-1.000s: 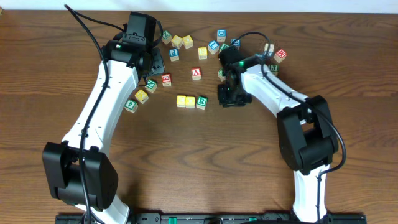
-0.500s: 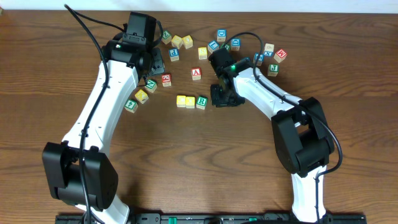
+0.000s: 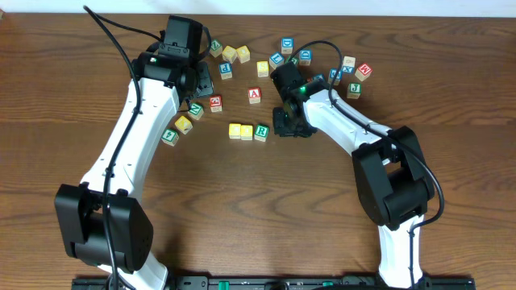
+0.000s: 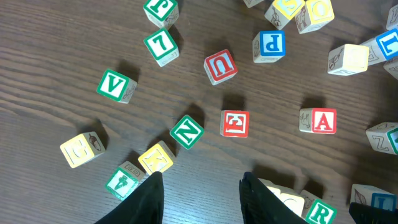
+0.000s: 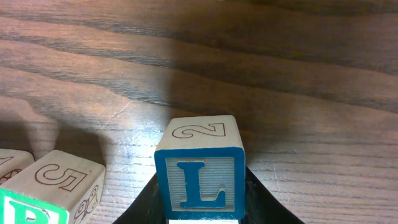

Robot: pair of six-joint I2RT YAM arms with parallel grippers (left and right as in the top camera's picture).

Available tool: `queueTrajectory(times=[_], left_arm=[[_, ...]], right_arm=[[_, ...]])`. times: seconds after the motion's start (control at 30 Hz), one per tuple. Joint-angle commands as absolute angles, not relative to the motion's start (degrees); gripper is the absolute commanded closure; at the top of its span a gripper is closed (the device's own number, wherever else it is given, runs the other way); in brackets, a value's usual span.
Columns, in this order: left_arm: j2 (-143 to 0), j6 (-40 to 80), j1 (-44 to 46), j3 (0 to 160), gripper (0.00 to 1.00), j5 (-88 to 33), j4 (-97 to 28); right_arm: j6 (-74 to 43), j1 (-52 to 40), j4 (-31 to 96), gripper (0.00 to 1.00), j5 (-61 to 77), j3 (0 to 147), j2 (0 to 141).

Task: Spell out CORL
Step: 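Carry the blue L block toward the right of the R block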

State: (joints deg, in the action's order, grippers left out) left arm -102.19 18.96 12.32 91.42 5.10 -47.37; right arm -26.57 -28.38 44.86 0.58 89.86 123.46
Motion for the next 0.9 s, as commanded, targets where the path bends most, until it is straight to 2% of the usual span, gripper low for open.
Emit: queueTrajectory(times=[0.0,0.47,0.67,0.87], left_arm=[[-101.93,17.80,12.12,90.96,0.60,6.11,-47.53],[-101.93,17.80,12.12,90.96,0.60,6.11,-47.53],[-101.93,17.80,12.12,90.96,0.60,6.11,-47.53],[-101.93,17.80,12.12,90.96,0.60,6.11,-47.53]], right_arm=[[-27.86,-28.93,44.93,0.75,-0.51,88.75,122.26],[-28.71,-28.93,47.03,0.59,1.93,89.76,122.23],[-28.69,-28.93,50.09,0.58,1.93,92.73,122.23],[-28.01,-28.95,55.75,0.63,2.09,98.37,122.13]])
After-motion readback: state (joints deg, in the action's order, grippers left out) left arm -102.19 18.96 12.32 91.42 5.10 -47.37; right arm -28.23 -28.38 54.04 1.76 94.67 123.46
